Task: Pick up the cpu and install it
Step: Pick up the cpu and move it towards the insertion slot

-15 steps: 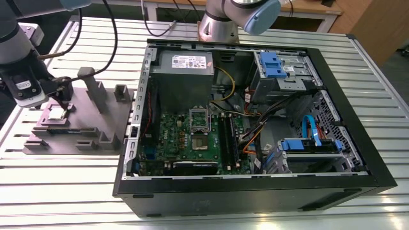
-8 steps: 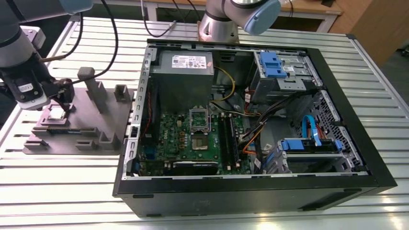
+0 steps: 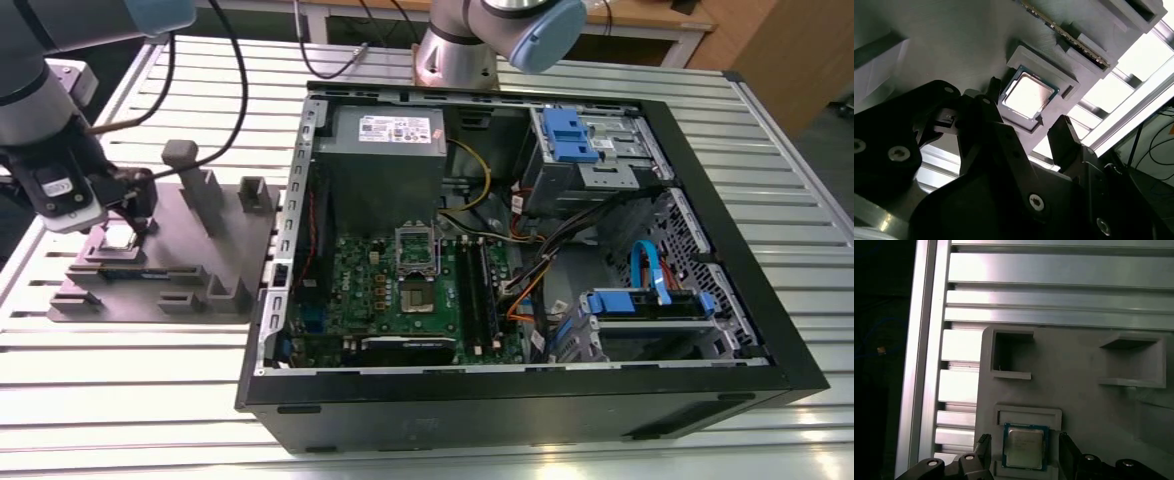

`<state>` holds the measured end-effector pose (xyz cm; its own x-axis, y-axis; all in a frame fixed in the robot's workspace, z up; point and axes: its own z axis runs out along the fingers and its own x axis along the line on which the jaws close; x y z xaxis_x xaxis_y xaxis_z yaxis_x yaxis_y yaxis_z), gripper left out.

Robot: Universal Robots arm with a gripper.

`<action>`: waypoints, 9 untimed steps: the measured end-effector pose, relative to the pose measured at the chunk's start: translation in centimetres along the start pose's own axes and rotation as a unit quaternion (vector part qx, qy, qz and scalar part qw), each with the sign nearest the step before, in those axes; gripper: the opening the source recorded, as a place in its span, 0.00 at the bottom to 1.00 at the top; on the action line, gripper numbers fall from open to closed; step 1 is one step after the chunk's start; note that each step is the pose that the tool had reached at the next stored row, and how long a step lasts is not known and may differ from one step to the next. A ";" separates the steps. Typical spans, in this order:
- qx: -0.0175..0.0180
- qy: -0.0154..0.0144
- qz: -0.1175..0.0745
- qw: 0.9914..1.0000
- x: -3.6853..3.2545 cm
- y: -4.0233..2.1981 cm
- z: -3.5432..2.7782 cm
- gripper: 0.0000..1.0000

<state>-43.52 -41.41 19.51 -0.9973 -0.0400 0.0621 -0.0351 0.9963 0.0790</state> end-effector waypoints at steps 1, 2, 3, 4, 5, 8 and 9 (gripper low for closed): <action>0.000 0.000 0.000 1.000 0.00 -0.02 0.07 0.65; 0.000 0.000 0.000 1.000 -0.02 -0.03 0.16 0.65; 0.000 0.000 0.000 1.000 -0.02 -0.04 0.25 0.65; 0.000 0.000 0.000 1.000 -0.03 -0.06 0.34 0.65; 0.000 -0.001 0.000 1.000 -0.03 -0.07 0.41 0.65; 0.001 -0.001 0.000 1.000 -0.04 -0.10 0.60 0.65; 0.001 -0.001 0.000 1.000 -0.05 -0.10 0.66 0.65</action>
<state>-43.51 -41.46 18.85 -0.9974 -0.0397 0.0600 -0.0350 0.9964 0.0775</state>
